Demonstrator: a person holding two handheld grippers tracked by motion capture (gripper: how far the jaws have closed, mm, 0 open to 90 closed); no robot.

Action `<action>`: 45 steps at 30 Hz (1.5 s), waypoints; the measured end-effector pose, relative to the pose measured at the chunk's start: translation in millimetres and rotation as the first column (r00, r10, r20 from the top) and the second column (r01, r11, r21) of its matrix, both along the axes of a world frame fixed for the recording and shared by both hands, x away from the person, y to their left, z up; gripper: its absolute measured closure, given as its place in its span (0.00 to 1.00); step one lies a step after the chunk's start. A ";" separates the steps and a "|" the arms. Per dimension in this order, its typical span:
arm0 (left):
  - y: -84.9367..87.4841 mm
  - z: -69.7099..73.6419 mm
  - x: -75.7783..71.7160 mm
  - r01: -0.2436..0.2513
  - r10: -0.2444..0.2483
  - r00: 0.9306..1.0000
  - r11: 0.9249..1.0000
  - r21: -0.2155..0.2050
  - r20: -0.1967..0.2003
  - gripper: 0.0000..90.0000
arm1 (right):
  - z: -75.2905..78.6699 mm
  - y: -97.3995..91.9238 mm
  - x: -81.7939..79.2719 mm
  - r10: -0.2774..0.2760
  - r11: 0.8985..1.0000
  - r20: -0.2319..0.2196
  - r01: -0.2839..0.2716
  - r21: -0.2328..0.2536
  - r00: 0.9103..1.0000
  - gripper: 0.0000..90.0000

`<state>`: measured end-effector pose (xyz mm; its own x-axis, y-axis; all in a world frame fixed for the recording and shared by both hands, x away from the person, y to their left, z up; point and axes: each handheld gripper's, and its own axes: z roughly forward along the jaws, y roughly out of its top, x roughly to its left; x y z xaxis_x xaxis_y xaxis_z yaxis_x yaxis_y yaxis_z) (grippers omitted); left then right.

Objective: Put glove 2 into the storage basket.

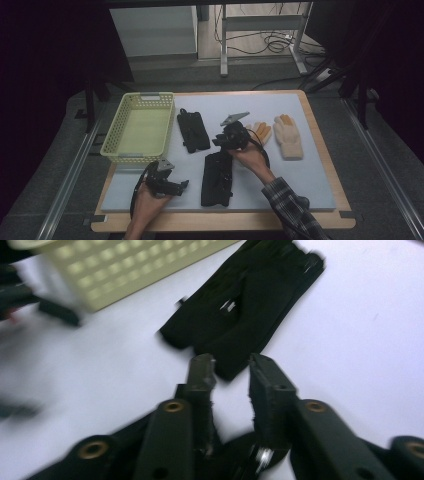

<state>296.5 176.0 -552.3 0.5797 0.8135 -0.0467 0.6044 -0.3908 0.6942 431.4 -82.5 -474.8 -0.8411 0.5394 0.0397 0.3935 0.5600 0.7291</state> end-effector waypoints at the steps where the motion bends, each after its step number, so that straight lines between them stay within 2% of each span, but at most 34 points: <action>1: 0.0 0.1 -0.1 0.000 0.000 1.000 1.000 0.001 -0.001 0.02 | -0.3 6.3 7.0 -0.003 1.000 0.007 0.003 -0.017 1.000 0.82; 2: 0.0 0.0 0.0 0.000 0.000 1.000 1.000 0.000 -0.001 0.02 | -1.1 12.4 14.1 -0.006 1.000 0.006 0.006 -0.028 1.000 0.83; 3: 0.0 0.0 0.0 0.000 0.000 1.000 1.000 0.000 -0.001 0.02 | -1.1 12.4 14.1 -0.006 1.000 0.006 0.006 -0.028 1.000 0.83; 5: 0.0 0.1 -0.1 0.000 0.000 1.000 1.000 0.000 -0.001 0.02 | -5.2 29.9 33.9 -0.019 0.999 0.004 0.019 -0.045 1.000 0.83; 6: 0.0 0.1 -0.1 0.000 0.000 1.000 1.000 0.000 -0.001 0.02 | -5.2 29.9 33.9 -0.019 0.999 0.004 0.019 -0.045 1.000 0.83; 7: 0.0 0.1 -0.1 -0.001 0.001 1.000 1.000 0.000 -0.001 0.02 | -9.9 41.5 47.3 -0.030 0.998 0.005 0.030 -0.055 1.000 0.79; 8: 0.0 0.1 -0.1 -0.001 0.001 1.000 1.000 0.000 -0.001 0.02 | -9.9 41.5 47.3 -0.030 0.998 0.005 0.030 -0.055 1.000 0.79; 9: 0.0 0.0 -0.1 -0.001 0.001 1.000 1.000 -0.002 -0.001 0.02 | -13.8 49.5 56.4 -0.041 0.997 0.002 0.041 -0.062 0.999 0.73; 10: 0.0 0.0 -0.1 -0.001 0.001 1.000 1.000 -0.002 -0.001 0.02 | -13.8 49.5 56.4 -0.041 0.997 0.002 0.041 -0.062 0.999 0.73; 11: 0.0 0.0 -0.1 -0.001 0.001 1.000 1.000 -0.002 -0.001 0.02 | -19.0 57.8 66.0 -0.057 0.996 0.003 0.057 -0.069 0.998 0.69; 12: -0.1 0.0 -0.1 -0.001 0.001 1.000 1.000 -0.003 0.000 0.02 | -21.1 60.2 69.0 -0.062 0.996 -0.003 0.062 -0.069 0.998 0.66; 14: -0.1 -0.1 -0.1 -0.001 0.001 1.000 1.000 -0.003 0.000 0.02 | -24.2 62.9 72.8 -0.070 0.995 -0.012 0.069 -0.070 0.997 0.65; 15: 0.0 -0.1 -0.1 -0.001 0.001 1.000 1.000 -0.003 0.000 0.02 | -31.6 67.6 79.3 -0.090 0.993 -0.023 0.088 -0.084 0.996 0.64; 17: -0.1 -0.1 -0.1 -0.001 0.001 1.000 1.000 -0.003 0.000 0.02 | -36.0 69.4 82.2 -0.099 0.991 -0.028 0.096 -0.097 0.995 0.64; 18: -0.1 -0.1 -0.1 -0.001 0.001 1.000 1.000 -0.003 0.000 0.02 | -44.9 72.1 86.7 -0.107 0.988 -0.067 0.099 -0.115 0.992 0.65; 19: 0.0 -0.1 -0.1 -0.001 0.001 1.000 1.000 -0.004 0.000 0.02 | -48.2 72.9 87.6 -0.112 0.987 -0.084 0.101 -0.124 0.990 0.67; 21: 0.0 -0.1 -0.1 -0.002 0.002 1.000 1.000 -0.004 0.000 0.02 | -48.8 71.1 87.9 -0.122 0.988 -0.103 0.111 -0.106 0.987 0.79; 22: 0.0 -0.1 -0.1 -0.002 0.002 1.000 1.000 -0.004 0.000 0.02 | -48.8 71.1 87.9 -0.122 0.988 -0.103 0.111 -0.106 0.987 0.79; 23: 0.0 -0.1 -0.1 -0.001 0.001 1.000 1.000 -0.004 0.000 0.02 | -47.0 68.5 88.0 -0.113 0.989 -0.130 0.100 -0.104 0.985 0.92; 25: 0.0 -0.1 -0.2 -0.002 0.002 1.000 1.000 -0.003 0.000 0.02 | -45.0 68.1 85.8 -0.108 0.989 -0.128 0.093 -0.117 0.986 0.94; 28: 0.0 -0.1 -0.1 -0.002 0.002 1.000 1.000 -0.003 0.000 0.02 | -40.9 67.1 81.7 -0.106 0.989 -0.118 0.093 -0.114 0.987 0.95; 29: 0.0 -0.1 -0.1 -0.002 0.002 1.000 1.000 -0.004 0.000 0.02 | -34.9 63.9 77.6 -0.104 0.992 -0.118 0.095 -0.080 0.988 0.95; 33: 0.0 0.0 -0.2 -0.002 0.002 1.000 1.000 -0.003 0.000 0.02 | -22.8 59.2 69.9 -0.093 0.995 -0.121 0.089 -0.034 0.988 0.95; 35: 0.1 -0.2 -0.1 -0.002 0.002 1.000 1.000 -0.003 0.001 0.02 | -7.8 55.4 59.4 -0.087 0.996 -0.124 0.089 0.014 0.988 0.95; 38: 0.1 -0.1 -0.1 -0.002 0.002 1.000 1.000 -0.002 0.000 0.02 | 5.9 52.0 46.0 -0.078 0.996 -0.107 0.082 0.033 0.991 0.95; 39: 0.1 -0.1 -0.1 -0.002 0.002 1.000 1.000 -0.002 0.000 0.02 | 5.9 52.0 46.0 -0.078 0.996 -0.107 0.082 0.033 0.991 0.95; 40: 0.1 0.0 -0.1 -0.002 0.002 1.000 1.000 -0.002 0.000 0.02 | 14.9 48.3 34.7 -0.075 0.995 -0.103 0.081 0.050 0.992 0.95; 43: 0.2 0.0 -0.1 -0.002 0.002 1.000 1.000 -0.001 0.001 0.02 | 21.3 44.3 26.0 -0.069 0.995 -0.098 0.075 0.060 0.993 0.95; 44: 0.1 -0.1 -0.1 -0.002 0.002 1.000 1.000 -0.002 0.001 0.02 | 28.5 39.4 15.7 -0.067 0.995 -0.093 0.074 0.070 0.993 0.95; 45: 0.1 -0.1 -0.1 -0.002 0.002 1.000 1.000 -0.002 0.001 0.02 | 28.5 39.4 15.7 -0.067 0.995 -0.093 0.074 0.070 0.993 0.95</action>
<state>296.4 176.2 -552.5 0.5781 0.8146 -0.0479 0.6044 -0.3880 0.6958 447.0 -43.2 -446.3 -0.7924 0.5899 0.1553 0.4962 0.4752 0.7266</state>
